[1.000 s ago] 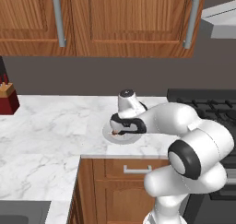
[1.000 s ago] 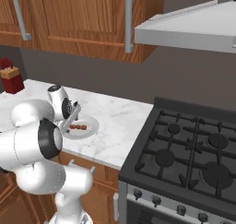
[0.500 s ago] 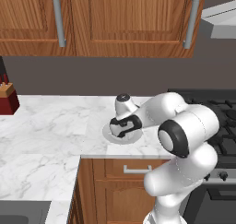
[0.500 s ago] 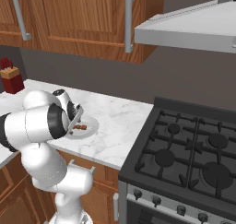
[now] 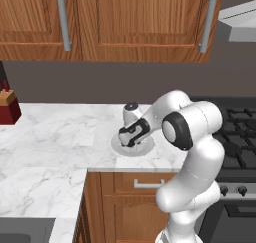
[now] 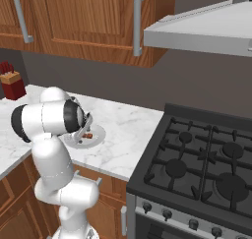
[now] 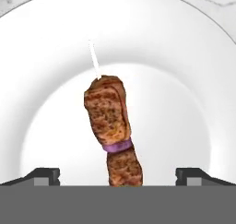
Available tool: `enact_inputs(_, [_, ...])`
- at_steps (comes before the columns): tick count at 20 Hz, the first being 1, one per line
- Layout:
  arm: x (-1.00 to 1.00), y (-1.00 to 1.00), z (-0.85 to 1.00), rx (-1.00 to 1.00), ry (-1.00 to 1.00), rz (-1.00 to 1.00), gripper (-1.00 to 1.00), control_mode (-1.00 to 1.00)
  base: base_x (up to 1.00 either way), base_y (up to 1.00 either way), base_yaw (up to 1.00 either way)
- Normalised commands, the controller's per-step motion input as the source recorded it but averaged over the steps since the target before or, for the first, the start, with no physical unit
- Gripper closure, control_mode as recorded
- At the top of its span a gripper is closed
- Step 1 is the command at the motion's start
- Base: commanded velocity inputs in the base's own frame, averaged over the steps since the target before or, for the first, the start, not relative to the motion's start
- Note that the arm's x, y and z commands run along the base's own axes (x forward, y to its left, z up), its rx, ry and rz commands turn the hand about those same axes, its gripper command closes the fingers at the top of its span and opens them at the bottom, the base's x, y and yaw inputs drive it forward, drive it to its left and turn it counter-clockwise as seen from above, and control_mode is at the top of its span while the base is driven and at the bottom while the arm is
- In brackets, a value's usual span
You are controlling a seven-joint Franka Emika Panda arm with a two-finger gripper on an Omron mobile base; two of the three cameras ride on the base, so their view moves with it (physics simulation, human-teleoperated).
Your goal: Place the cold items (onion and peach) from the fridge in one tupperware on the dining counter. Place the warm items (hot dog and kebab skewer) in the stove area in another tupperware.
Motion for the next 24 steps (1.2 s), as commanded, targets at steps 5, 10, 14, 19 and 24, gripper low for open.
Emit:
enact_inputs(5, [0.31,0.00,-0.31,-0.02,0.12,0.00,-1.00,-1.00,0.00,0.00,0.00])
enact_inputs(10, [0.10,0.01,-0.39,-0.05,0.09,0.00,1.00,-1.00,0.00,0.00,0.00])
enact_inputs(14, [0.00,0.00,-0.32,0.00,0.00,0.00,1.00,-1.00,0.00,0.00,0.00])
enact_inputs(19, [0.00,-0.03,-0.24,-0.01,0.03,0.00,1.00,-1.00,0.00,0.00,0.00])
enact_inputs(24, [-0.26,-0.19,0.09,0.03,-0.09,0.00,1.00,-1.00,0.00,0.00,0.00])
